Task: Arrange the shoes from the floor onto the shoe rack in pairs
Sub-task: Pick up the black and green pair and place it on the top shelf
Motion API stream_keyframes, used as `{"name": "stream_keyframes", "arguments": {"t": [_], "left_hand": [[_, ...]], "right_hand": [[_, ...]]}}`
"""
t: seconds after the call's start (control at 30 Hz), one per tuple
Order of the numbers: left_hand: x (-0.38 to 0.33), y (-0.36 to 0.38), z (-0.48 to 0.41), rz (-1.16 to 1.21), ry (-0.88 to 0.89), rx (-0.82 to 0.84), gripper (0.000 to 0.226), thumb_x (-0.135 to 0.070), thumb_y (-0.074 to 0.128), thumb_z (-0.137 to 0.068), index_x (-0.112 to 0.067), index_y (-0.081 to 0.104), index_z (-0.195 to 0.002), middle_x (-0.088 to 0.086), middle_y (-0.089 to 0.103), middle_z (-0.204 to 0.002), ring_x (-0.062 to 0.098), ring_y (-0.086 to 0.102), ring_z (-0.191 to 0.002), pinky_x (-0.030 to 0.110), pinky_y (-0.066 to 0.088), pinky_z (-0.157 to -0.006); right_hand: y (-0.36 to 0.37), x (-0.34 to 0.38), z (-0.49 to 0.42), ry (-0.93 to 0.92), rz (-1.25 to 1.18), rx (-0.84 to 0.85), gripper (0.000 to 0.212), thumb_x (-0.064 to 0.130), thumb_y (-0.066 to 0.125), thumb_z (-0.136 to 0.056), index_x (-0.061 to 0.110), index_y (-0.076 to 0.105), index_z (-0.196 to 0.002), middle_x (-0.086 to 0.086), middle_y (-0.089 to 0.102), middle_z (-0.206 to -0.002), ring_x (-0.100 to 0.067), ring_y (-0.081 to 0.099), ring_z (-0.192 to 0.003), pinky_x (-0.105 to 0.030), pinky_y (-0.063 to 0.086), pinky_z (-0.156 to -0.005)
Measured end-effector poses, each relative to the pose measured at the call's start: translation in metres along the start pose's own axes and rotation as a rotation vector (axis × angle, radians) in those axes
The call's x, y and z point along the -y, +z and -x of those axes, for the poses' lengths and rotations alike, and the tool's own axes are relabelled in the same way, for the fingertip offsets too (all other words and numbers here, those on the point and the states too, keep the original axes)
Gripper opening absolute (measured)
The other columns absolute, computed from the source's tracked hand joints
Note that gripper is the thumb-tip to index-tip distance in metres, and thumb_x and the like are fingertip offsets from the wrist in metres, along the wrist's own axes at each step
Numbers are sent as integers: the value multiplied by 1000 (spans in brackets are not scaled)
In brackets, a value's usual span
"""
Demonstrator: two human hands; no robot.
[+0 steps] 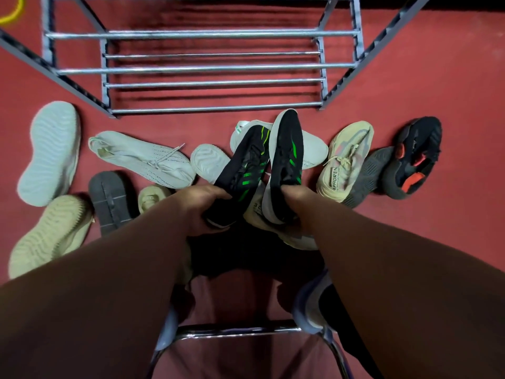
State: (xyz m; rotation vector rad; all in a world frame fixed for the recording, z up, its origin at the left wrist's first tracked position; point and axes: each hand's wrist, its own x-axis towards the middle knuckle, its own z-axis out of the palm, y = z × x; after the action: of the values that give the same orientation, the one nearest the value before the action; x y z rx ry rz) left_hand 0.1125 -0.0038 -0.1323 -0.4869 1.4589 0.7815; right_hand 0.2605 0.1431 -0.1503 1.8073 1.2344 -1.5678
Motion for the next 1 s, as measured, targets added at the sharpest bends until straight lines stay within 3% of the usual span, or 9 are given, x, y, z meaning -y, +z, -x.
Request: {"name": "stream_keyframes", "arguments": {"t": [0.1,0.23,0.33,0.47,0.57,0.63,0.7,0.87,1.0], "left_hand": [[0,5,-2,-10,8,-26,17,-5,62,-89,-18,58,-99,15,67,-96,30,65,-84,46,57,-73],[-3,5,1,-23,60,-28,28,-2,60,-87,-18,59,-111,16,68,-100,31,68,-84,47,59,-74],[-3,7,5,-29,70,-41,39,-1,63,-84,-15,57,-120,21,69,-109,34,70,-84,46,60,-65],[-4,11,12,2,67,-67,42,1,66,-80,-9,59,-121,24,66,-115,37,69,-88,44,60,-62],[-2,15,22,3,69,-52,36,-2,67,-82,-3,62,-118,23,69,-114,39,69,-95,46,61,-70],[-2,18,30,-14,91,-46,28,-2,66,-84,0,64,-112,23,70,-106,39,69,-97,50,59,-85],[-4,21,42,-17,124,-50,22,0,64,-87,0,64,-109,18,71,-99,33,70,-91,45,61,-82],[-20,22,88,-94,201,-70,22,-3,56,-95,-3,59,-116,14,70,-104,25,70,-87,35,62,-68],[-19,25,143,-186,243,-79,17,-6,50,-98,-4,57,-112,15,68,-96,24,67,-81,32,61,-60]], "right_hand": [[-6,2,11,95,-137,93,22,34,60,-97,17,66,-110,-7,70,-95,-27,66,-90,-45,53,-93],[-17,2,17,90,-389,112,55,71,56,-90,19,72,-99,-6,76,-95,-24,69,-81,-34,54,-74],[-16,2,19,84,-544,115,77,86,45,-82,21,78,-106,-6,80,-100,-24,76,-85,-29,55,-61],[-18,5,28,119,-596,77,42,55,52,-94,20,68,-79,1,70,-59,-18,66,-47,-23,48,-43],[-19,13,43,120,-552,67,22,32,57,-95,13,67,-97,-6,73,-76,-24,66,-67,-31,54,-59],[-20,21,53,90,-576,30,27,31,60,-96,11,69,-112,-7,75,-98,-24,72,-83,-34,60,-65],[-24,29,68,54,-585,-5,32,34,62,-96,11,67,-118,-9,74,-107,-23,73,-93,-33,61,-64],[-44,40,116,-19,-583,0,26,33,57,-101,8,65,-97,-6,63,-72,-15,60,-65,-31,59,-76],[-68,41,169,-38,-576,-2,28,31,56,-96,7,63,-83,-4,59,-52,-15,54,-58,-27,54,-78]]}}
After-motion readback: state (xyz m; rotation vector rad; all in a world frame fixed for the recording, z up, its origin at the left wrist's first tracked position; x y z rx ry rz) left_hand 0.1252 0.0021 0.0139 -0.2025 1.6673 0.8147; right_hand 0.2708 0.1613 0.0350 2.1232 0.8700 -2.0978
